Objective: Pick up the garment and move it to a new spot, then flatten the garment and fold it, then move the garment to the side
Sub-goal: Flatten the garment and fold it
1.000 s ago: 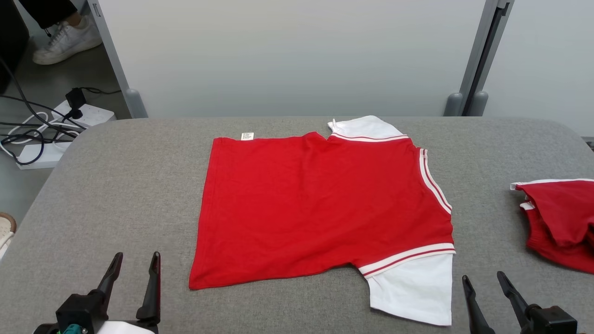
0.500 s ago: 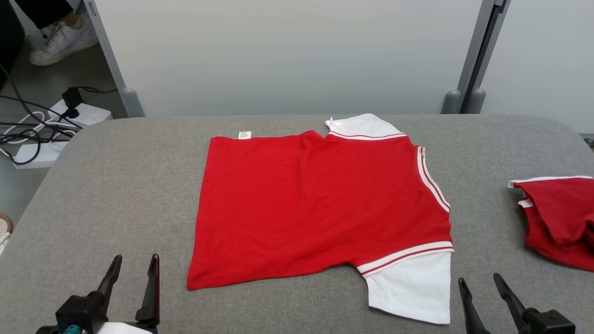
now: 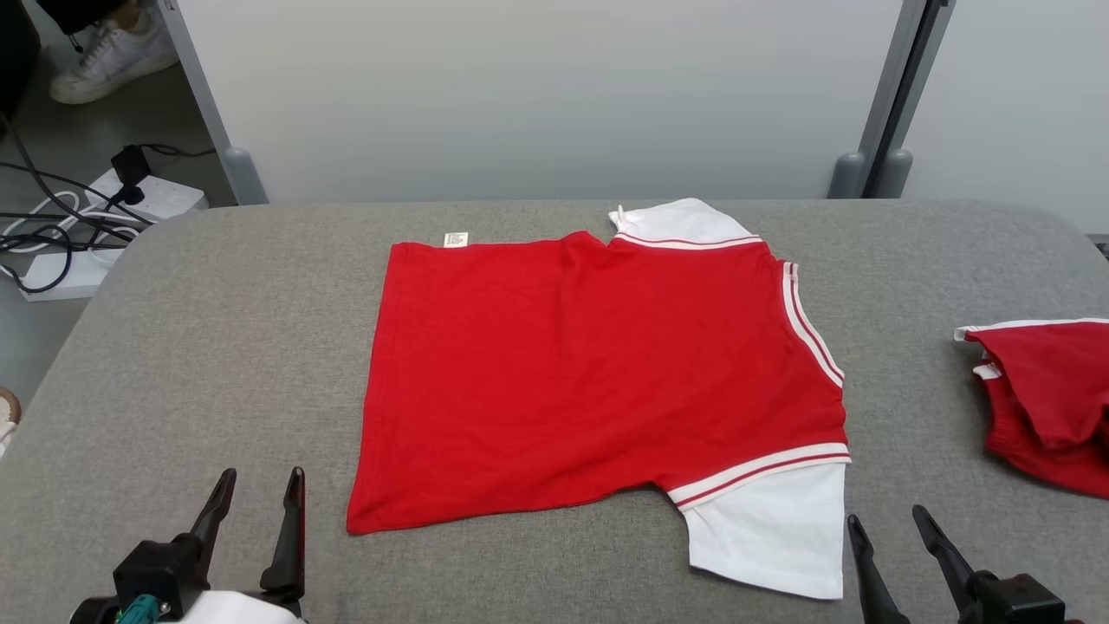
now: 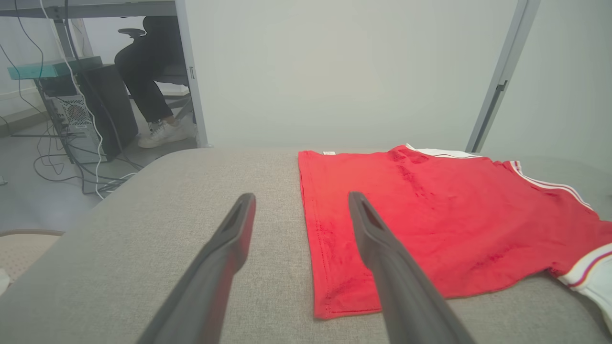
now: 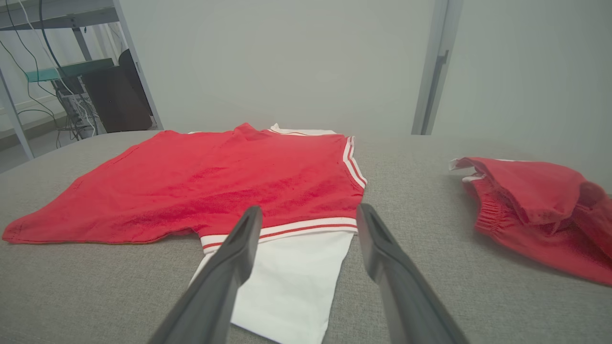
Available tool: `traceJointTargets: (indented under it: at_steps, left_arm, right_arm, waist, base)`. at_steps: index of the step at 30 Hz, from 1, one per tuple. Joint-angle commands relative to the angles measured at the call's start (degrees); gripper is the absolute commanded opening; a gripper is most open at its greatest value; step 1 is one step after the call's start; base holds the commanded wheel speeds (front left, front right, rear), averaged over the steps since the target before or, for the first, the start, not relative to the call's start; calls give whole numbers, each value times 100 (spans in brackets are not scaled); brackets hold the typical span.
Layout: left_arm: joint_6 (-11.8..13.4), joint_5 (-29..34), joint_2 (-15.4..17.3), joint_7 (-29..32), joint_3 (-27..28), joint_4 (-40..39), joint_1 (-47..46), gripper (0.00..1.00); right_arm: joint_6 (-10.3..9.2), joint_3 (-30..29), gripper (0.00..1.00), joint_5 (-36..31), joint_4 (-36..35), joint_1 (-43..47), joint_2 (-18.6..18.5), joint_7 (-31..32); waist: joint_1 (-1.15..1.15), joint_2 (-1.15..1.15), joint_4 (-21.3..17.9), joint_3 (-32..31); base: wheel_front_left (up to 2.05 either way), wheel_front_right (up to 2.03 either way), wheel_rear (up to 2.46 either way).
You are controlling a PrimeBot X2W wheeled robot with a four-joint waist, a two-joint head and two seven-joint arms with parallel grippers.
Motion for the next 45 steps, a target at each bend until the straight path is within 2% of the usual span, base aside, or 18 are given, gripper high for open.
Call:
traceJointTargets:
  at_steps: [1,5,10,16,25,34,35,37,38,39,45]
  left_arm:
    - [-59,63,79,-50,214,-99,-420,100]
    - [-162,4,50,89,125,77,-595,100]
    - [-402,-187,-53,746,-138,511,-914,100]
    - [-673,-463,-91,1399,-269,1079,-1342,100]
    - [-852,-690,-18,1709,-283,1606,-1611,100]
    - [-907,-725,-49,1684,-363,1869,-1839,100]
    - [-922,-739,-54,1688,-376,1896,-1861,100]
    - [-967,-784,-59,1748,-415,1961,-1892,100]
    - [-982,-798,-55,1738,-423,1976,-1905,39]
    - [-1001,-823,-61,1750,-439,1996,-1906,0]
    - [-1073,-1013,-60,1756,-450,1975,-1807,0]
  right_arm:
    - [8,175,100,-45,-198,-276,-71,-40]
    - [8,98,100,24,-206,-321,-62,168]
    - [8,232,100,175,-73,-342,-81,1055]
    - [8,386,100,187,-90,-471,-162,1491]
    - [8,349,100,317,217,-665,-129,1649]
    - [8,492,100,428,828,-1062,-139,1694]
    - [8,518,98,453,909,-1103,-140,1716]
    - [8,591,47,490,1064,-1183,-146,1753]
    - [8,623,22,523,1134,-1215,-145,1773]
    - [8,636,0,549,1188,-1240,-146,1776]
    - [8,497,0,766,1211,-1085,-154,1855]
  waist:
    - [0,0,-18,22]
    - [0,0,-53,102]
    - [0,0,-112,381]
    - [0,0,-177,869]
    - [0,0,-209,1265]
    - [0,0,-128,1422]
    - [0,0,-120,1432]
    - [0,0,-109,1446]
    - [0,0,-106,1451]
    - [0,0,-100,1455]
    - [0,0,-63,1425]
  base:
    - [0,0,0]
    - [0,0,0]
    - [0,0,0]
    - [0,0,0]
    - [0,0,0]
    - [0,0,0]
    - [0,0,0]
    - [0,0,0]
    - [0,0,0]
    - [0,0,0]
    - [0,0,0]
